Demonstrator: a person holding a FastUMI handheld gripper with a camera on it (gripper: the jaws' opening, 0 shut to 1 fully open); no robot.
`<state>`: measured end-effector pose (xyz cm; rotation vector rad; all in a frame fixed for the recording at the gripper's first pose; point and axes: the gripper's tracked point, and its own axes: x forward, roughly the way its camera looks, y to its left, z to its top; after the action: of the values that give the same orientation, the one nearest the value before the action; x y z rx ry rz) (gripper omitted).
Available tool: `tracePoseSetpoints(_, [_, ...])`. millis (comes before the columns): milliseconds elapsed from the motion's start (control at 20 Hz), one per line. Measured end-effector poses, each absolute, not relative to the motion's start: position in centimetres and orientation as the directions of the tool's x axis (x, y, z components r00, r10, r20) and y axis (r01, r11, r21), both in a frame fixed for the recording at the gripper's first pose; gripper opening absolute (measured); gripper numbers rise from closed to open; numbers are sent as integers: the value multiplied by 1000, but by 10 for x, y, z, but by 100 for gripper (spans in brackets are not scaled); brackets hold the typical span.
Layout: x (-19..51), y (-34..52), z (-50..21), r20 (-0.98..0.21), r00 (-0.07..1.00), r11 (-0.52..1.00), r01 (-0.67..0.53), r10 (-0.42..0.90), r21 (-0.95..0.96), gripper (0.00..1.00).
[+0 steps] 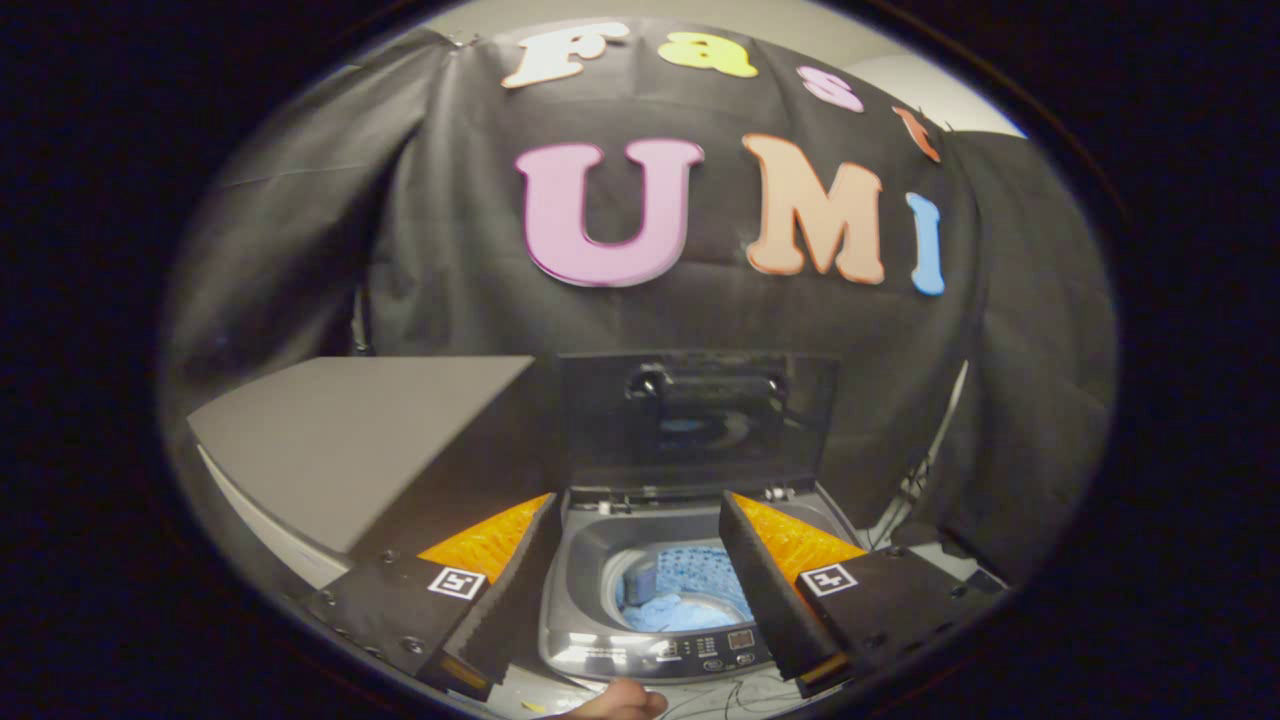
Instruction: Put the clothes into the washing machine and then close the washing machine lid.
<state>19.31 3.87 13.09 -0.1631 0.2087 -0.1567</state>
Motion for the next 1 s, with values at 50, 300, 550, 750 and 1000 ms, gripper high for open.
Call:
tracePoseSetpoints(50, [190,44,141,-173,972,972,125,-160,-201,98])
tracePoseSetpoints(300, [213,40,182,-108,979,965,147,-174,-216,97])
tracePoseSetpoints(550, [269,6,210,-46,978,954,187,-203,-236,97])
tracePoseSetpoints(750, [317,-18,209,-57,981,966,172,-186,-191,97])
tracePoseSetpoints(1000, [384,-62,239,126,967,929,249,-222,-273,97])
